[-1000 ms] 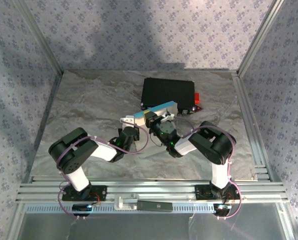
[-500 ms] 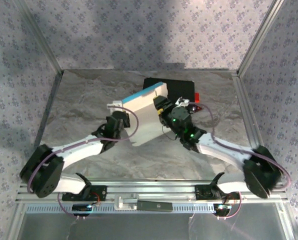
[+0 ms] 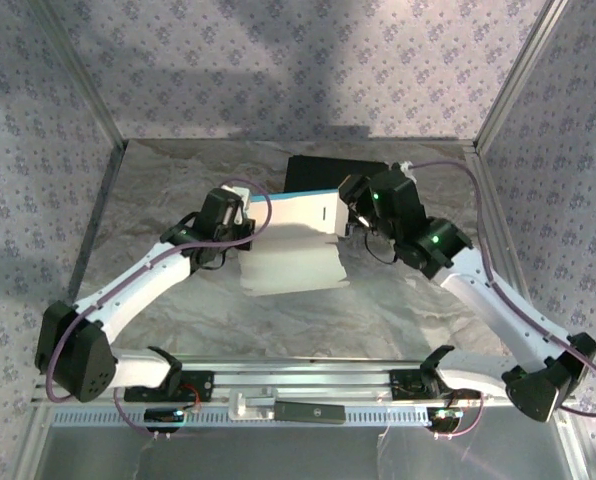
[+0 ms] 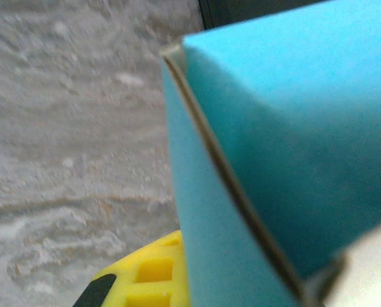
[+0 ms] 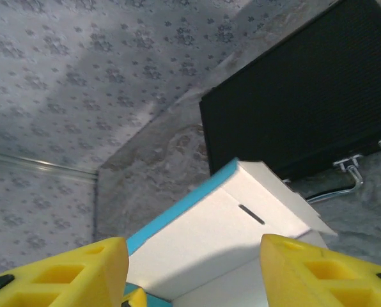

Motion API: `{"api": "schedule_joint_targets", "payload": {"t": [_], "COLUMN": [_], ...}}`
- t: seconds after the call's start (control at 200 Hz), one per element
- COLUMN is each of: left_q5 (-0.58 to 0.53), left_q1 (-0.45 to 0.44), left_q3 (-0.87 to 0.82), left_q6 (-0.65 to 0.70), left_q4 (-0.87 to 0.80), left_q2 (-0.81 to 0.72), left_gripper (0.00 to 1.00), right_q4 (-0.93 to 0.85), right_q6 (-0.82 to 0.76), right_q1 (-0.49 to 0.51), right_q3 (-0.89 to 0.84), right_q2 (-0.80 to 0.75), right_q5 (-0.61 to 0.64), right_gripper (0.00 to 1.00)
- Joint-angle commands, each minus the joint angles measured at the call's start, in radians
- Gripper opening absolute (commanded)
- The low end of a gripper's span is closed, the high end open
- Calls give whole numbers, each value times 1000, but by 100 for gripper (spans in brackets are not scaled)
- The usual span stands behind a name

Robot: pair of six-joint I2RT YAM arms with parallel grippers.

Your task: Fold the paper box

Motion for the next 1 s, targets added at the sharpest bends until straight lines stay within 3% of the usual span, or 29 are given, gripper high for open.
{"api": "schedule_joint_targets", "payload": {"t": [0.0, 0.55, 0.999], "left_q5": [65, -32, -61], "left_q1": [5, -60, -91], "left_q3": [20, 53, 54], "left_q6": [-9, -36, -32], "left_q4": [-139, -201, -180], "left_q2": [14, 23, 14], "left_gripper": [0, 0, 0], "right_q4": [-173, -135, -136], "right_q6": [-97, -58, -186], "right_q1": [2, -13, -54], "right_q3": [80, 157, 181], "right_q2": [66, 284, 423], "right_q5": [-36, -86, -67], "right_gripper": [53, 50, 44]}}
